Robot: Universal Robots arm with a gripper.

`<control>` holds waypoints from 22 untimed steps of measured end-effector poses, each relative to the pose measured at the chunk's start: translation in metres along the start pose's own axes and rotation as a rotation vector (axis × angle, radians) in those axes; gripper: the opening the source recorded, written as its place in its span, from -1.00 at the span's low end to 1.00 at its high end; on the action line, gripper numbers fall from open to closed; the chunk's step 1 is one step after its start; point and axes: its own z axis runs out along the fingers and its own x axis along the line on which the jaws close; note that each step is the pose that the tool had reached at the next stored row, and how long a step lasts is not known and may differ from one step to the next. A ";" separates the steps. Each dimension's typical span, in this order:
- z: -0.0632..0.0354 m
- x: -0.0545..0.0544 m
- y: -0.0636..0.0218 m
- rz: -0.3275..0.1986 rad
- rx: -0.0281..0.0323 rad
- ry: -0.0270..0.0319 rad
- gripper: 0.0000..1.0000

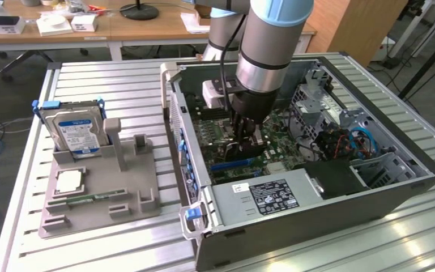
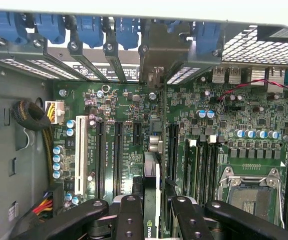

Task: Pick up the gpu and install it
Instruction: 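Pick up the gpu and move the gpu toward the slot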

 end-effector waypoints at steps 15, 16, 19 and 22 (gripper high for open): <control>0.0013 0.000 -0.0014 0.002 0.0000 -0.0019 -0.47; 0.0012 0.000 -0.0016 0.003 0.0001 -0.0019 -0.47; 0.0013 0.000 -0.0018 0.003 0.0001 -0.0020 -0.47; 0.0017 0.000 -0.0018 0.011 0.0002 -0.0019 -0.47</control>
